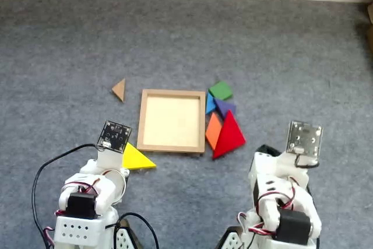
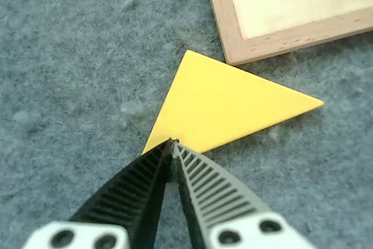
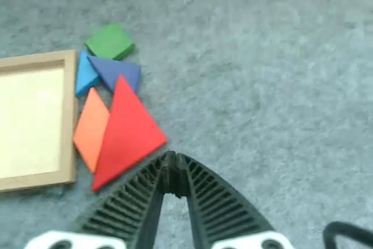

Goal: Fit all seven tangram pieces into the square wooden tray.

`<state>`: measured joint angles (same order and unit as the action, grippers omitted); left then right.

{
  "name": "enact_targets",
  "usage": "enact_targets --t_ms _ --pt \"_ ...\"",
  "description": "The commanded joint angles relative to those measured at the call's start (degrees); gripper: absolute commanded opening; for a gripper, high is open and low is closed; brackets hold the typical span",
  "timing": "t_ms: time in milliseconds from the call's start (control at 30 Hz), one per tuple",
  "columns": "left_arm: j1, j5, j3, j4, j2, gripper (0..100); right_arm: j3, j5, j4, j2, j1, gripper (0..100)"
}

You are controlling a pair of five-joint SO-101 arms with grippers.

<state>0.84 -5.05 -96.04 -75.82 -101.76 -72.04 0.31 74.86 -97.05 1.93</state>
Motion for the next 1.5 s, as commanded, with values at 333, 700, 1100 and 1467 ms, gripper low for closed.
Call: enact_targets --t_ms 333,700,1100,1467 --pt "0.6 -0.5 -1.2 -0.2 -2.9 1 23.0 -20.7 -6.7 49.5 -16.0 32.1" --pt "0.6 -0.5 -1.2 -0.2 -2.9 1 23.3 -22.2 -27.9 70.9 -19.7 32.1" --pt "0.6 -0.5 -1.2 -0.2 -2.9 1 23.9 -21.9 -39.9 88.0 -19.3 32.1" --pt "0.6 -0.5 -1.2 -0.2 -2.9 1 23.5 -21.7 -40.7 89.1 -17.8 27.4"
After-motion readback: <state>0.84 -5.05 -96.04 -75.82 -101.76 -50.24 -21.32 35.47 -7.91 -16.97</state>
